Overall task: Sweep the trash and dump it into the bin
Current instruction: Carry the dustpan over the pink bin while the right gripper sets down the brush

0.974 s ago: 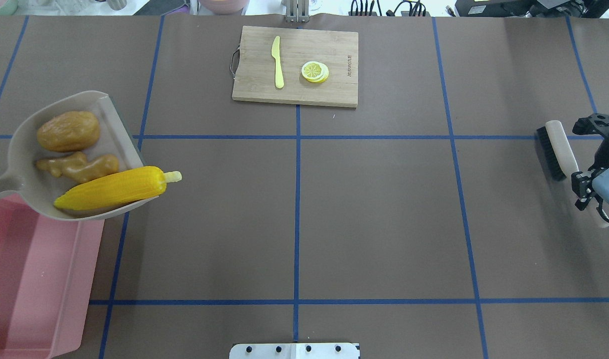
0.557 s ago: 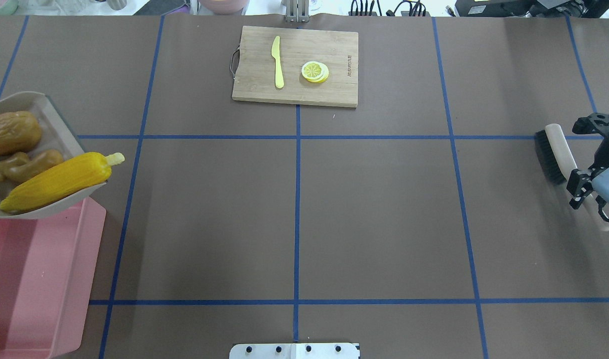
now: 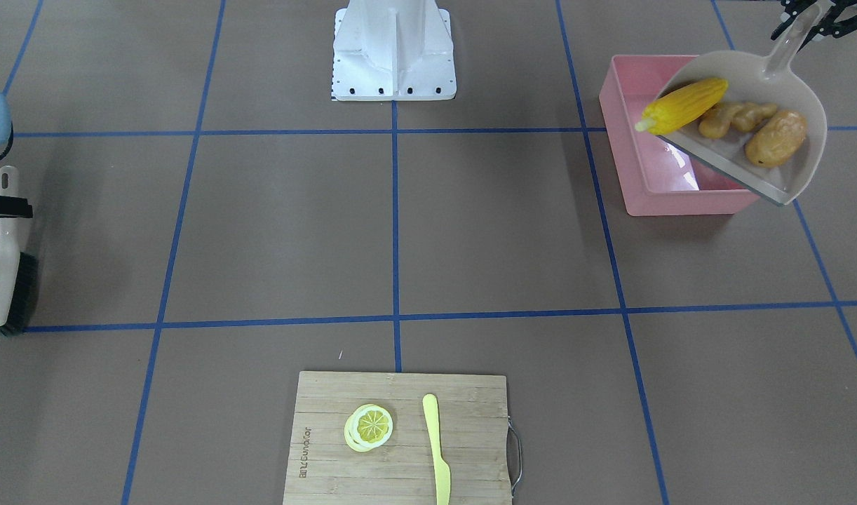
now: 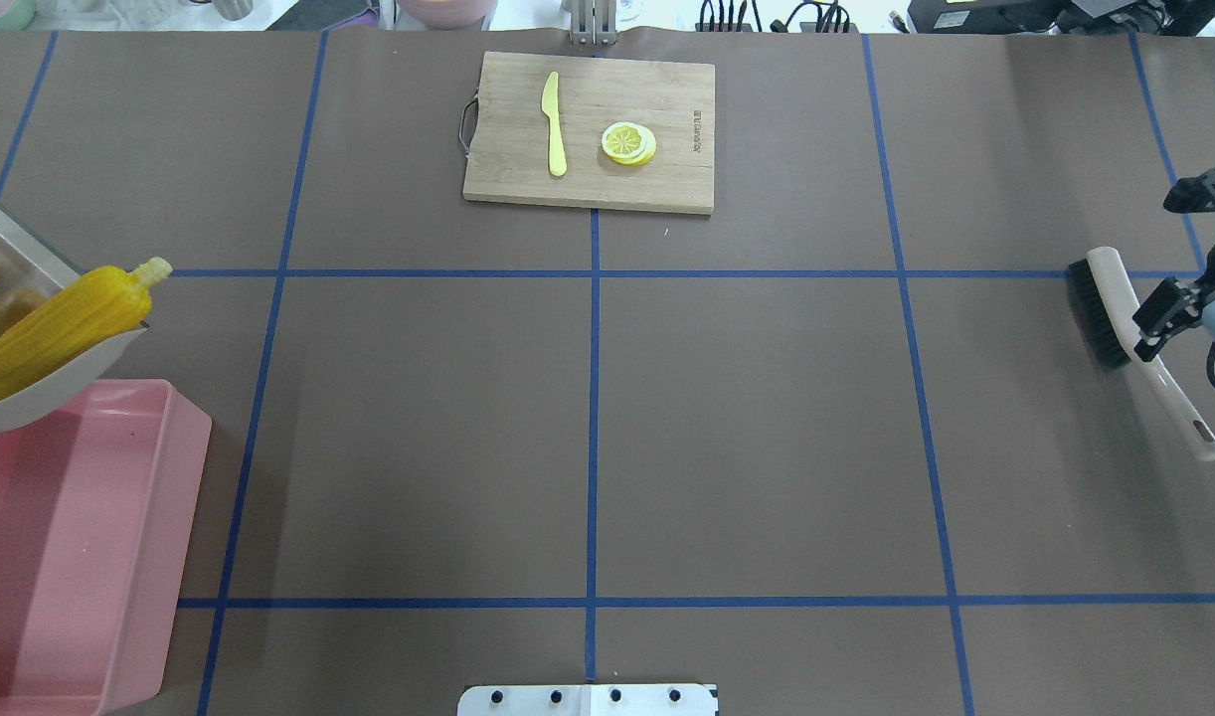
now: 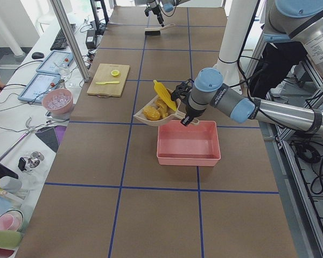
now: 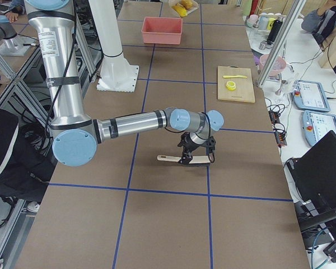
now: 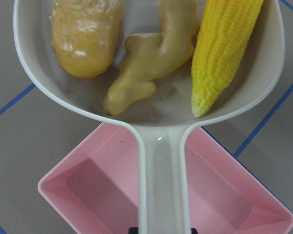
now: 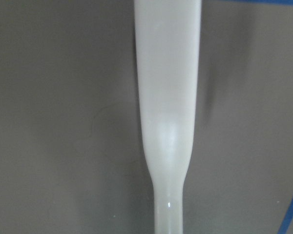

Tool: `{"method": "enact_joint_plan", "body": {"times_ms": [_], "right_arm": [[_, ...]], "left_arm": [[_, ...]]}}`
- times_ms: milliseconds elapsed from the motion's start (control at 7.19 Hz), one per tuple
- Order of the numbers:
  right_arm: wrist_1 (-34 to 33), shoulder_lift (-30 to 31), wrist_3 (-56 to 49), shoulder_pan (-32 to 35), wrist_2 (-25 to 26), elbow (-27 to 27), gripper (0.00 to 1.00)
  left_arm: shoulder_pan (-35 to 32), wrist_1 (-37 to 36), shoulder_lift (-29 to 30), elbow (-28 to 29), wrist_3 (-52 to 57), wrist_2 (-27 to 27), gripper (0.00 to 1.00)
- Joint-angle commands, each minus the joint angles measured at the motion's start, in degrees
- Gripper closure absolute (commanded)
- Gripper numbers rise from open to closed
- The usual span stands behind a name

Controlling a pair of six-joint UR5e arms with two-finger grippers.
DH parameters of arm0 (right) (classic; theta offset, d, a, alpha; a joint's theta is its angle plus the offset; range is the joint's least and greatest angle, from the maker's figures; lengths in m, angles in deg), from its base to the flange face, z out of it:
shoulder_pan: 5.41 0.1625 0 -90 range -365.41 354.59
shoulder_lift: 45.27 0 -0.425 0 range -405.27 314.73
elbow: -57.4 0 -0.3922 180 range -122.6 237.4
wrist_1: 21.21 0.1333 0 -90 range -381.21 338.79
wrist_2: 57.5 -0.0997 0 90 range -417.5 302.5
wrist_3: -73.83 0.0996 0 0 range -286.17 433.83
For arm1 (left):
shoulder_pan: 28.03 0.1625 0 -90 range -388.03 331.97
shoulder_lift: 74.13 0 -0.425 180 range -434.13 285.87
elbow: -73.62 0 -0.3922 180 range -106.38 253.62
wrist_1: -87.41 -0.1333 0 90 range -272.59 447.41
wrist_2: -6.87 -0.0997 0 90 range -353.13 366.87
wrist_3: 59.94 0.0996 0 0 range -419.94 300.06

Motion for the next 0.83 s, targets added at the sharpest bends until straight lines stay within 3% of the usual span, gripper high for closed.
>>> {"method": "enact_joint_plan", "body": {"times_ms": [0,139,278,557,696], "right_arm": [[1.43,-5.66,0.1,4.73,9.67,0.16,0.0],[1.44,-6.92,0.1,5.52,14.19,0.17,0.0],[2.57,-4.75,-0.86,7.79,14.06,0.17,0.0],[19.96,8.47,-4.82,11.75,13.8,0.52,0.0],[26.42,14.02,-4.82,12.73,11.36,0.43,0.0]], "left_arm": [[-0.05,-0.94,-1.22,-0.7,-1.85,-0.12,1.0],[-0.05,-2.24,-1.75,-1.83,-1.93,0.05,1.0],[-0.05,-3.74,-3.32,-4.02,-1.85,-0.03,1.0],[-0.14,-4.71,-4.66,-4.13,-1.76,0.49,1.0],[-0.05,-4.98,-3.61,-3.69,-2.11,1.28,1.0]]}}
